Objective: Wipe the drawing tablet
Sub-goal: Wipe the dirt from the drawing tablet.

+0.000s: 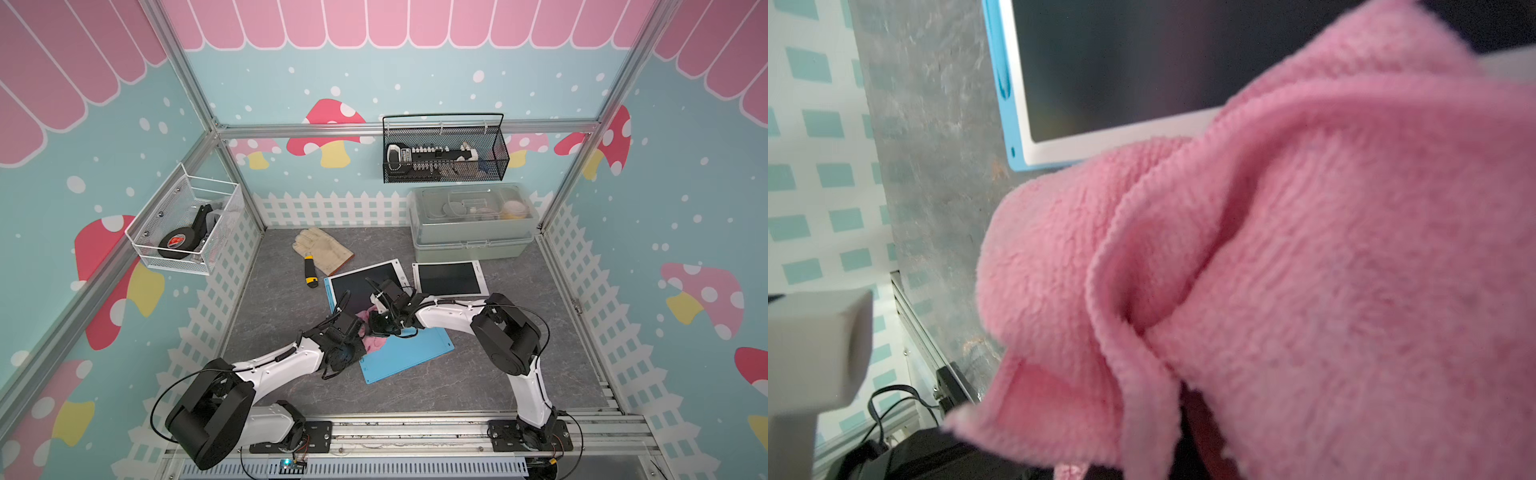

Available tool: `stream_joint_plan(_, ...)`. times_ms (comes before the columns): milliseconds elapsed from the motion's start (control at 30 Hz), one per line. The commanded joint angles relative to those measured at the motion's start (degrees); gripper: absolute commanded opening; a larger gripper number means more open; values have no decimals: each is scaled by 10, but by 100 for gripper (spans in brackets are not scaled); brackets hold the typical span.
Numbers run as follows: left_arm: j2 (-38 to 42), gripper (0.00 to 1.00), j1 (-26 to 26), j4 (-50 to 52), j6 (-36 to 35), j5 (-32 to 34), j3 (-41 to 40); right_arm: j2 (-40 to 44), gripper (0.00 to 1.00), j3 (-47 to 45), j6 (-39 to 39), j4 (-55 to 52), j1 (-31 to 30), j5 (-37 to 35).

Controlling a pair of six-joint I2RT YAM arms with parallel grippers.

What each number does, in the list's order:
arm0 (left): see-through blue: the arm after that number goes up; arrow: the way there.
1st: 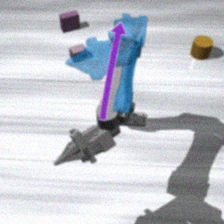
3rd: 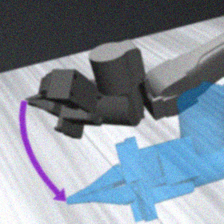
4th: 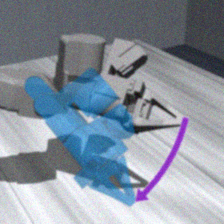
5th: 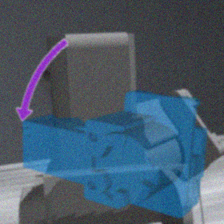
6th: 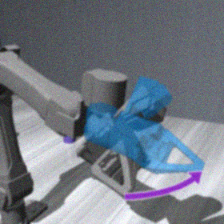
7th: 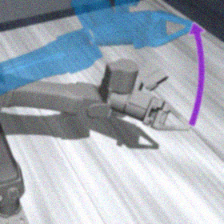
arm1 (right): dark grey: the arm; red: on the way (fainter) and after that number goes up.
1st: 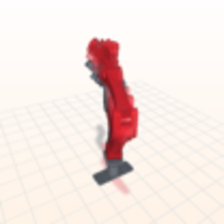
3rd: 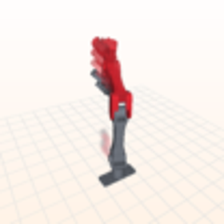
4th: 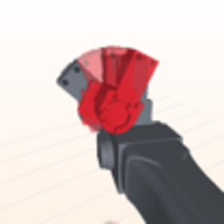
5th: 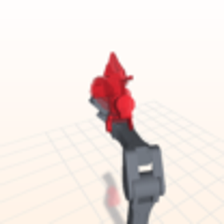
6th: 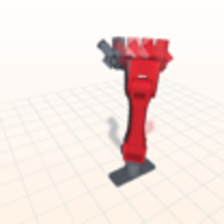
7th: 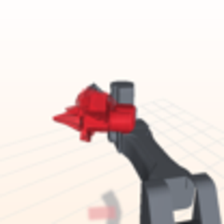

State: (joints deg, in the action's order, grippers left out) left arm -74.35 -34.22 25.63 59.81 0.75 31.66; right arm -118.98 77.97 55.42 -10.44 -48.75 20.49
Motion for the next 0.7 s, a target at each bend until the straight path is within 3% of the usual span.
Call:
stream_joint_plan(0,-9,11,5,56,8,8,-32,48,0,-47,-2,-12,46,-21)
stream_joint_plan(167,42,12,16,81,21,6,-21,86,0,-56,-56,-59,47,-31)
stream_joint_plan(333,83,17,44,127,7,0,50,96,0,-30,-61,-62,9,-51)
stream_joint_plan(567,-8,26,113,119,-34,-62,139,209,0,-113,-46,-75,31,-153)
stream_joint_plan(667,-79,28,132,133,-50,-92,177,221,0,-142,-41,-76,37,-151)
